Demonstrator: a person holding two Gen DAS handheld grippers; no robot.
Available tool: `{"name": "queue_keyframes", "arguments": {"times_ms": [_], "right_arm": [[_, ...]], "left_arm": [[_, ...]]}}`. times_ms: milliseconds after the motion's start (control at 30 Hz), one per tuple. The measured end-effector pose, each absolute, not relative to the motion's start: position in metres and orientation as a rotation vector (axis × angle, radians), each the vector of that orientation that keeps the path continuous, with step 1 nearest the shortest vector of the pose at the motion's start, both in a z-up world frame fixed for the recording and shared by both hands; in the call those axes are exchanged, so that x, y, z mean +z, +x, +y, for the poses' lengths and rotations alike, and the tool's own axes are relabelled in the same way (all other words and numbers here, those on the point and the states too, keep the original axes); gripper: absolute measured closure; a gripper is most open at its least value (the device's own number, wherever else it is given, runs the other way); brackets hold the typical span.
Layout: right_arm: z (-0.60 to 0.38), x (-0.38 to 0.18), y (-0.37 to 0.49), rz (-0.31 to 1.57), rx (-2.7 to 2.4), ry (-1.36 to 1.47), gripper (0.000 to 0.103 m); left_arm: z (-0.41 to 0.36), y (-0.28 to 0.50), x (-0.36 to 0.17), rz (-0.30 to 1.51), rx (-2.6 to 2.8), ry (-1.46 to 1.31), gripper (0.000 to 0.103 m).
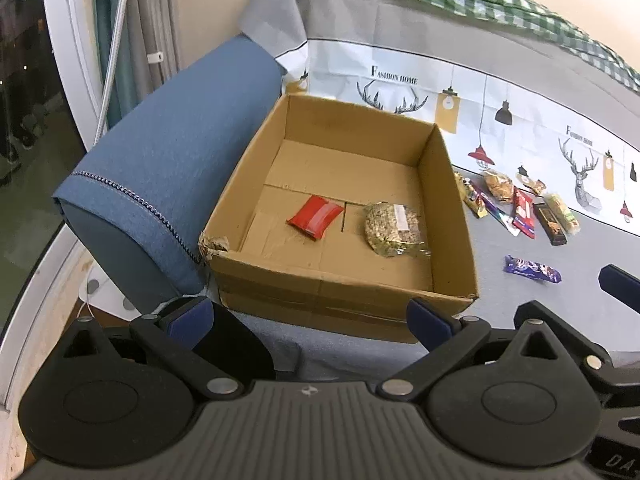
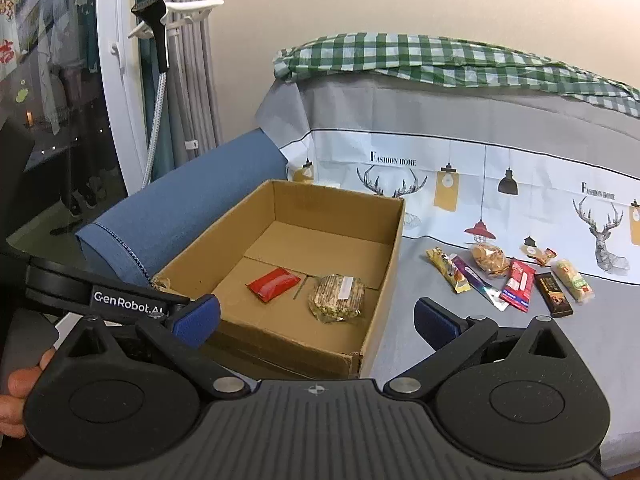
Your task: Organize snacks
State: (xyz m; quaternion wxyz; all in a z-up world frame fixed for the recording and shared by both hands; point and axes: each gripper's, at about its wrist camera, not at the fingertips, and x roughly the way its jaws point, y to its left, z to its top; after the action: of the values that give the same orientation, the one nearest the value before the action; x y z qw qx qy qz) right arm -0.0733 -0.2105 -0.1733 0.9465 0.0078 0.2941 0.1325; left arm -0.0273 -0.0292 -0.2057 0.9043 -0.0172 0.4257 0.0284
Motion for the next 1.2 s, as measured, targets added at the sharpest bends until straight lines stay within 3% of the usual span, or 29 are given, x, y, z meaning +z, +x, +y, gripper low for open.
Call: {"name": "queue_keyframes", "arguments": {"times_ms": [1200], "right_arm": [[-0.228, -0.179, -0.082, 0.573, 0.252, 0.088, 0.001]], "left_arm": [[-0.047, -0.027, -0.206, 0.900, 0.076, 0.032, 0.000]]}}
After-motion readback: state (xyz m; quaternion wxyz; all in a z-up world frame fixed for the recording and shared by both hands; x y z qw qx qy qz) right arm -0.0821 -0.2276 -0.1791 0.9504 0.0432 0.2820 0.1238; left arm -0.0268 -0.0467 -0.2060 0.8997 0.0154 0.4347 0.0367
